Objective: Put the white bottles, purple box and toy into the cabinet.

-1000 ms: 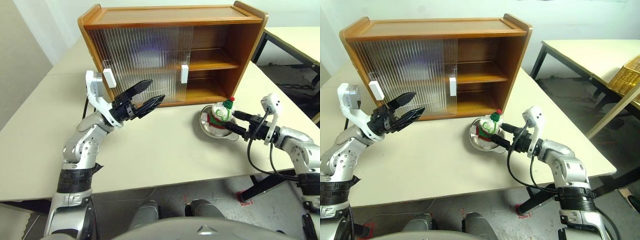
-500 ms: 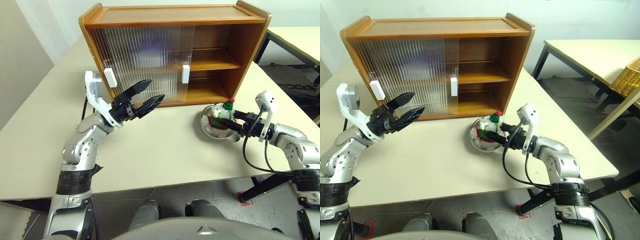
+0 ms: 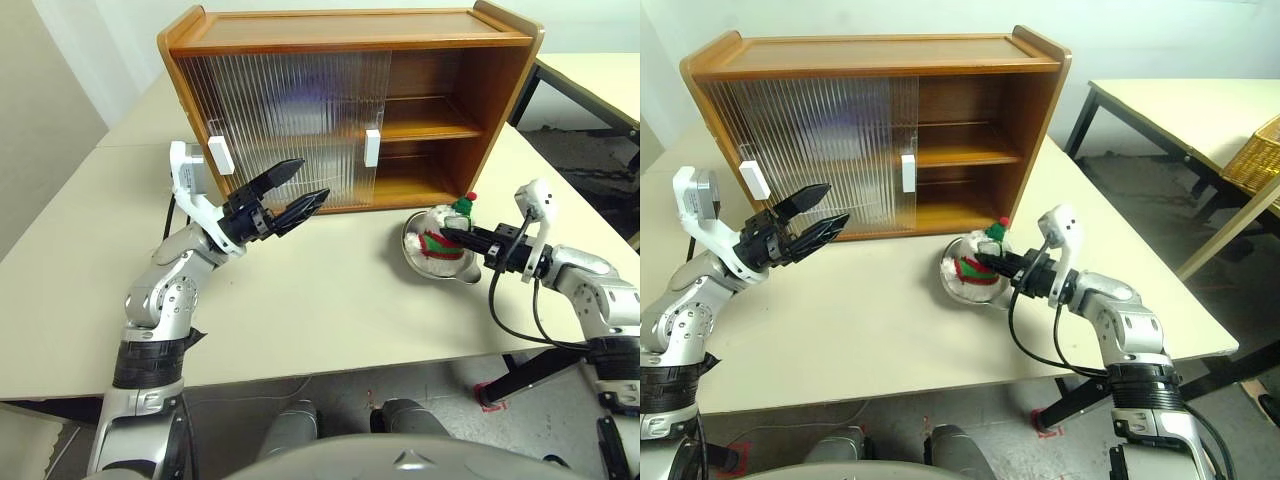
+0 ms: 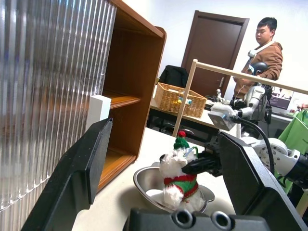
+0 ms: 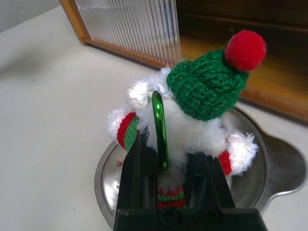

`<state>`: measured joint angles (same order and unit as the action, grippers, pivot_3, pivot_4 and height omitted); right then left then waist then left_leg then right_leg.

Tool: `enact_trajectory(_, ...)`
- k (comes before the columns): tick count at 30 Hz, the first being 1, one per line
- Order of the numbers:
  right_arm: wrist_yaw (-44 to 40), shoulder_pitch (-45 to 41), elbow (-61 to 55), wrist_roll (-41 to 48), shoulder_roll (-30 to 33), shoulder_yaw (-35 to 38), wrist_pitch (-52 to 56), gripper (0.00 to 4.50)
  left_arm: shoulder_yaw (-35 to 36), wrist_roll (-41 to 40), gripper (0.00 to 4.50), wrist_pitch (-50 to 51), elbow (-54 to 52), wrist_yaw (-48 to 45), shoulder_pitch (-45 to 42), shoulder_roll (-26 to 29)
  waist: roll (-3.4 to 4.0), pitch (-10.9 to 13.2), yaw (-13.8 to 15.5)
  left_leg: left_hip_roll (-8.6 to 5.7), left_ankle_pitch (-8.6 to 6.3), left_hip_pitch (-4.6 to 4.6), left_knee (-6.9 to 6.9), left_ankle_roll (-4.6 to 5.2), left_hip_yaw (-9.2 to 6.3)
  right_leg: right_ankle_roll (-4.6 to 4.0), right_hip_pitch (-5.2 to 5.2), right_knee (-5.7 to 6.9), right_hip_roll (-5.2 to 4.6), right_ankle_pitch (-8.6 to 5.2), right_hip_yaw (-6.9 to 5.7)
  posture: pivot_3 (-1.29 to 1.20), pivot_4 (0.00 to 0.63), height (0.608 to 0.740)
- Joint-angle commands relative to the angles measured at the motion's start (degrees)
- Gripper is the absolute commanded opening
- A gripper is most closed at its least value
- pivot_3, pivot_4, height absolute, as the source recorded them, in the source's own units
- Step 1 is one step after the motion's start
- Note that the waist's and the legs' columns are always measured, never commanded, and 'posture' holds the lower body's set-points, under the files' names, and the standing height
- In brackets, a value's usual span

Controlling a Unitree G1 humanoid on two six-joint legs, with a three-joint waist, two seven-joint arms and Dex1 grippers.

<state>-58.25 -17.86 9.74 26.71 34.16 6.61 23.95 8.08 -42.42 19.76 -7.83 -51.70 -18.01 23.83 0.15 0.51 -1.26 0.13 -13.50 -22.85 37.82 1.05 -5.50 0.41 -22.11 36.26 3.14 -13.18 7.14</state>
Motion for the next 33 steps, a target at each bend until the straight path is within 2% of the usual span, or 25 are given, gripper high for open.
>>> enact_trajectory(1,-0.03,-2.2,0.06,1.27,1.08,2.21,0.23,0.44,-0.61,0.62,4.5,-0.12,1.19,-0.74,-1.19,-0.29,0.0,0.0,-0.1,0.0,0.0,0.0,0.0,0.0,0.0,0.0,0.0,0.0,0.0,0.0,0.0,-0.05,0.007,0.74)
enact_trajectory(7,0.84,-6.82,-1.58,4.15,1.86,4.64,3.79,0.44,-1.13,1.17,4.5,-0.59,2.45,-1.48,-2.06,-1.09,0.01,-0.01,-0.3,0.0,0.01,0.0,0.0,0.02,0.01,-0.02,-0.01,0.0,0.01,0.01,-0.01,-0.06,0.0,0.74)
enact_trajectory(14,4.01,-18.98,1.96,5.86,0.96,5.84,5.65,0.44,-1.14,1.58,4.5,-0.94,2.94,-1.76,-2.46,-1.69,0.04,-0.01,-0.62,0.01,0.06,0.0,0.0,0.1,0.01,-0.01,-0.04,0.02,0.03,0.05,-0.02,-0.05,0.0,0.74)
enact_trajectory(18,4.13,-23.2,4.34,5.25,0.63,5.39,5.58,0.44,-1.0,1.71,4.5,-1.06,2.75,-1.73,-2.3,-1.85,0.04,-0.01,-0.56,0.04,0.06,-0.01,0.0,0.11,0.0,-0.03,-0.05,0.02,0.03,0.05,-0.03,-0.05,0.0,0.74)
enact_trajectory(25,1.87,-31.79,16.69,-0.71,-1.14,1.66,-2.08,0.44,-0.11,1.6,4.5,-1.26,0.93,-0.61,-0.49,-1.74,0.06,-0.02,-0.41,0.04,0.07,-0.04,-0.02,0.12,0.0,-0.17,-0.12,0.05,0.02,0.15,-0.03,-0.01,0.002,0.74)
enact_trajectory(33,2.19,-39.72,29.45,-5.58,-3.47,0.92,-10.01,0.43,0.26,1.33,4.5,-1.26,-0.5,0.58,0.61,-1.71,0.07,-0.02,0.06,0.06,0.07,-0.11,-0.06,0.12,-0.01,-0.59,-0.22,0.08,0.02,0.38,-0.05,0.02,0.004,0.74)
